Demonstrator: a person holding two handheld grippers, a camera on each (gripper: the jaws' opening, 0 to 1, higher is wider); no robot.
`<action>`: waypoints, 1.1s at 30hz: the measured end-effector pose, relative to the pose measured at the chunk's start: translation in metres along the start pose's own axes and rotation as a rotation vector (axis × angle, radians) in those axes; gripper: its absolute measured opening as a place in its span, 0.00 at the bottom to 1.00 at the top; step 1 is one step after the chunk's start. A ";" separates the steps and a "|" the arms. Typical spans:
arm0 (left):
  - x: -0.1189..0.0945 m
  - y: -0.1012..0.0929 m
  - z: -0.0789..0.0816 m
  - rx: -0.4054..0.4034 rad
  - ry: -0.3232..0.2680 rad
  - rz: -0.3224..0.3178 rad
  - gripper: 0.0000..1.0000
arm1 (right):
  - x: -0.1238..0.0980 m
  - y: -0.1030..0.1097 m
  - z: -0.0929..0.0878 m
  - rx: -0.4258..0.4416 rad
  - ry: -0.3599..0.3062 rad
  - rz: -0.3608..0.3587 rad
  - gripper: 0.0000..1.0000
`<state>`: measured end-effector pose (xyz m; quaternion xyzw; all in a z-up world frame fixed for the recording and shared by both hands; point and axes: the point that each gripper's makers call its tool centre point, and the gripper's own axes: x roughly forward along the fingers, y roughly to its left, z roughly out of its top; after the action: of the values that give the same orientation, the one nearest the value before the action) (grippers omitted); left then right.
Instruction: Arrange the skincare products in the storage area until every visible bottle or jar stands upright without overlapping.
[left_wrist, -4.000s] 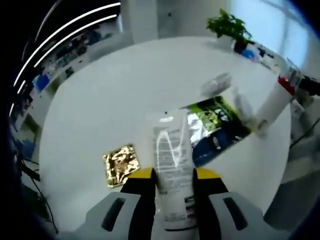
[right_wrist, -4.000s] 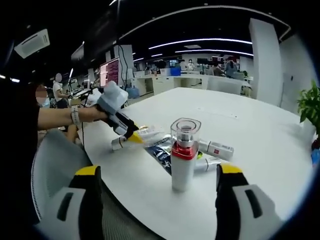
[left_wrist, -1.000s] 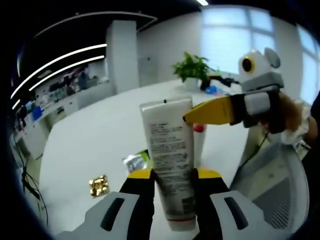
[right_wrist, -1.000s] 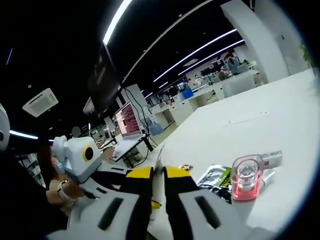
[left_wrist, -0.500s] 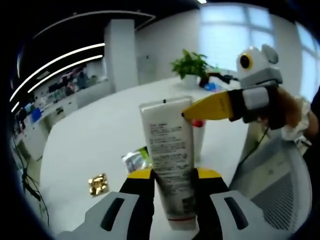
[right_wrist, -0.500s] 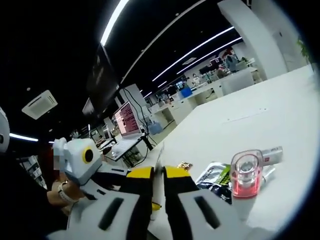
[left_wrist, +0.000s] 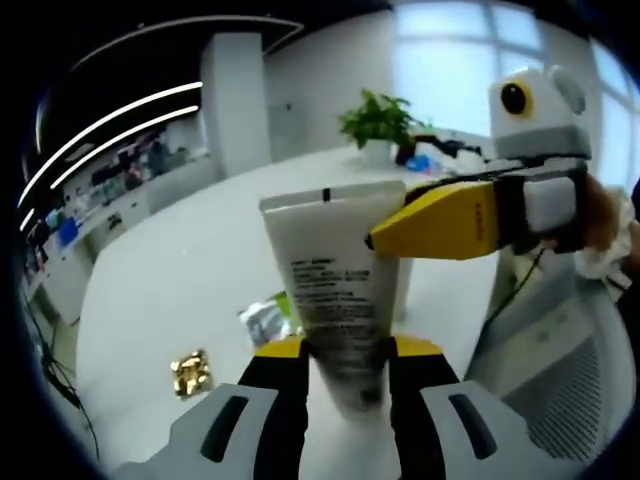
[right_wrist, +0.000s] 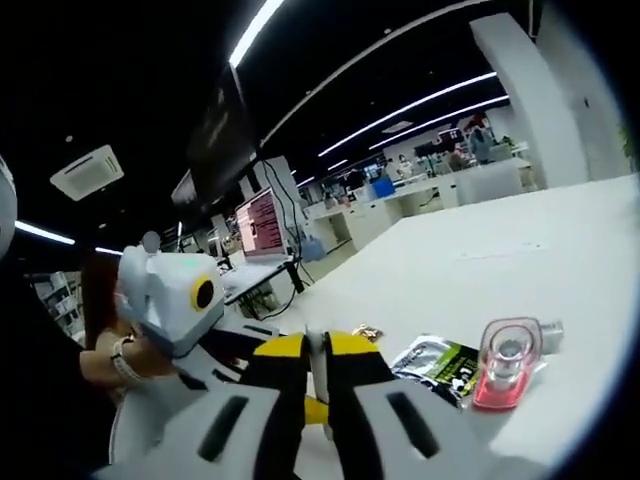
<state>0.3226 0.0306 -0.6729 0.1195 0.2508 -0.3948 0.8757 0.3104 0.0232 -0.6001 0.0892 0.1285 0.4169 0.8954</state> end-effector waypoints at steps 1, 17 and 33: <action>0.001 0.000 -0.001 -0.005 0.000 0.000 0.27 | 0.001 0.001 -0.001 -0.016 0.005 0.000 0.06; 0.019 0.008 -0.003 0.102 0.014 -0.006 0.29 | 0.010 -0.012 -0.010 -0.173 0.047 -0.063 0.05; -0.002 0.013 -0.010 0.151 0.010 0.033 0.35 | 0.009 -0.007 -0.012 -0.248 0.093 -0.040 0.08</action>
<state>0.3279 0.0441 -0.6804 0.1912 0.2229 -0.3975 0.8693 0.3173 0.0263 -0.6151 -0.0441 0.1194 0.4152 0.9008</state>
